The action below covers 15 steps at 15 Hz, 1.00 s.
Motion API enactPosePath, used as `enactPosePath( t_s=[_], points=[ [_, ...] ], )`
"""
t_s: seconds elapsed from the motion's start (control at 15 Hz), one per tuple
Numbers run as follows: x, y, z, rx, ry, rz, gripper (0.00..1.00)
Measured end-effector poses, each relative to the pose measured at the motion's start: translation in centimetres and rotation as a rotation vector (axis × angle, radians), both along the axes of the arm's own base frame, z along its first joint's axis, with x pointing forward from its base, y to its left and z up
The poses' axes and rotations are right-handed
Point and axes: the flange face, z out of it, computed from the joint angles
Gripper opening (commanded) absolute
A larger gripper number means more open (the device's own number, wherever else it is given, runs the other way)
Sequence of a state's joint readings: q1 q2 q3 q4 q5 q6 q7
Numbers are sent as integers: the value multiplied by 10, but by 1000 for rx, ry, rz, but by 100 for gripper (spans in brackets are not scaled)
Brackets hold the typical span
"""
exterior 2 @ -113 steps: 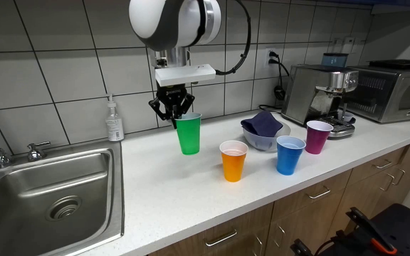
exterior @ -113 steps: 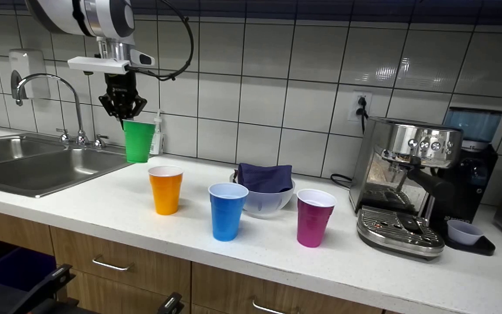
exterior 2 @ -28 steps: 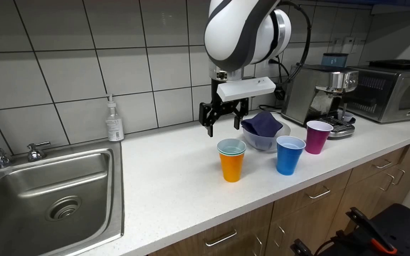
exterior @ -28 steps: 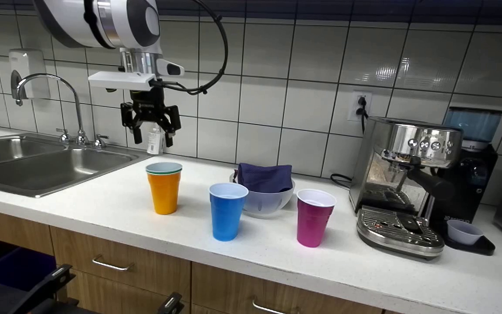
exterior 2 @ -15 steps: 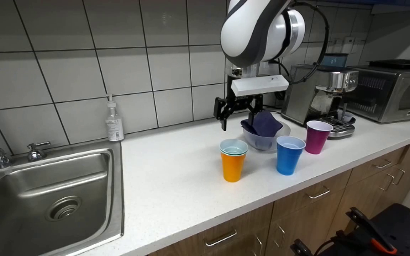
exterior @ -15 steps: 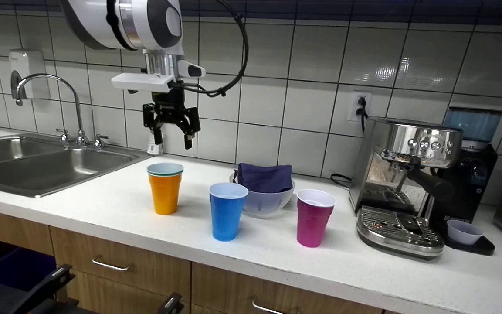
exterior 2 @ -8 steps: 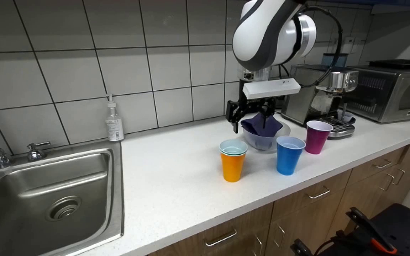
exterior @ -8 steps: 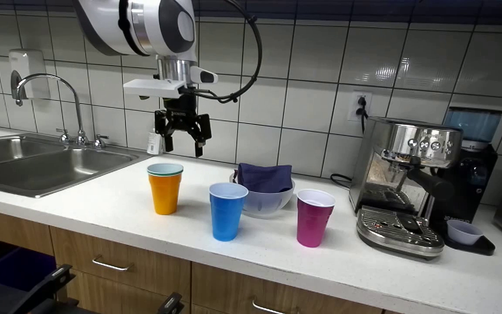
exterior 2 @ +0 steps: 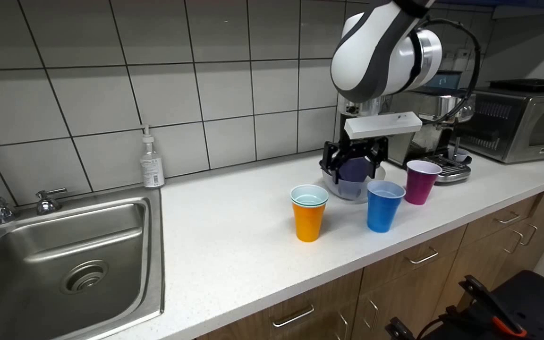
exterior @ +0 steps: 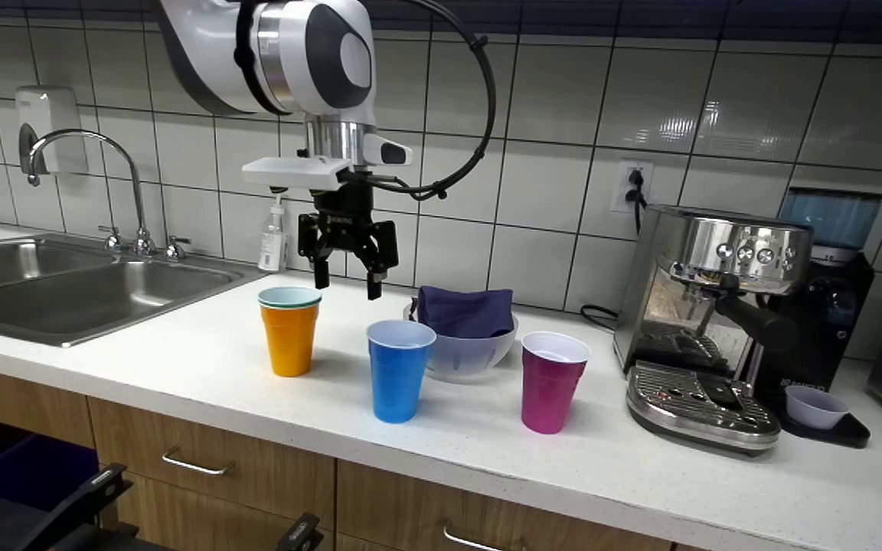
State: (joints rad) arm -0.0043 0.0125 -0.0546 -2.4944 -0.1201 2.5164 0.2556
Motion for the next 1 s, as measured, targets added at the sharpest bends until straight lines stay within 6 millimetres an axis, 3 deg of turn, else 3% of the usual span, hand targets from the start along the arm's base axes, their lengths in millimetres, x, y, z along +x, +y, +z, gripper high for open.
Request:
enactPosePath(
  t_s=[0.53, 1.0],
  points=[
    [-15, -34, -15, -14, 38, -78, 100],
    [-19, -44, -26, -16, 61, -129, 100]
  ],
)
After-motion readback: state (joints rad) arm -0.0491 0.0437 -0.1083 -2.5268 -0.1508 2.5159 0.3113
